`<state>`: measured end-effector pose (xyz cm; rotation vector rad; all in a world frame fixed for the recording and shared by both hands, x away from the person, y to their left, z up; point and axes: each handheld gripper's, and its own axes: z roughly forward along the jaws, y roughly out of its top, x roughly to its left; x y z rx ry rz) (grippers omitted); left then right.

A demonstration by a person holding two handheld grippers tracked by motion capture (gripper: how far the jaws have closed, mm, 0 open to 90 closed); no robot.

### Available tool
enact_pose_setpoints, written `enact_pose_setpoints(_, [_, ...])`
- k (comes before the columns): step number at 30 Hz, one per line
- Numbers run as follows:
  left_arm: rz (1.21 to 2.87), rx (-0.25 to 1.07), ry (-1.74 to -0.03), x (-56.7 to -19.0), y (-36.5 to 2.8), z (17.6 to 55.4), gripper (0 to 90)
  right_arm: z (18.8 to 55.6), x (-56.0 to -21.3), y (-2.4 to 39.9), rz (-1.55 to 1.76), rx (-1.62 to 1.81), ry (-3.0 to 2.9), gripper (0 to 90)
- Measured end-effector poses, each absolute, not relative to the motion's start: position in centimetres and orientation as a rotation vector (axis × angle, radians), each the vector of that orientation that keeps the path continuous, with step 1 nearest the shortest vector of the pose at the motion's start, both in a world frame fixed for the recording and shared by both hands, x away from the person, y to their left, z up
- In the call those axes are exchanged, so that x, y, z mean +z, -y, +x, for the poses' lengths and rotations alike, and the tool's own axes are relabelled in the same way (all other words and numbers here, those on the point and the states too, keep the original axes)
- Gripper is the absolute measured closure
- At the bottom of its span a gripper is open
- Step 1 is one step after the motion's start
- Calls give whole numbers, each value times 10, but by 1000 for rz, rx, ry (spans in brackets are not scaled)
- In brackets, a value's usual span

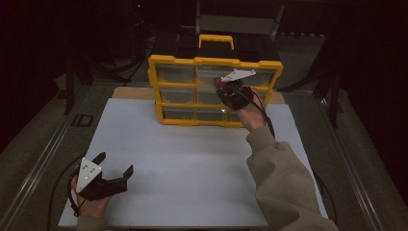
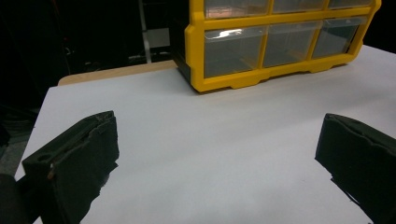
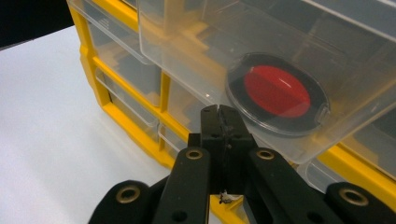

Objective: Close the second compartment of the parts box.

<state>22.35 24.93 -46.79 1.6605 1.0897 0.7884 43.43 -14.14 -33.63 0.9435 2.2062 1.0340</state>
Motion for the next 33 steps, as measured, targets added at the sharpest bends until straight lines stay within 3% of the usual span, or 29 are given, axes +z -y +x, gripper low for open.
enact_pose_setpoints(33, [1661, 787, -1091, -468, -250, 224, 1, 457, -338, 133, 1005, 1002, -2136, 899])
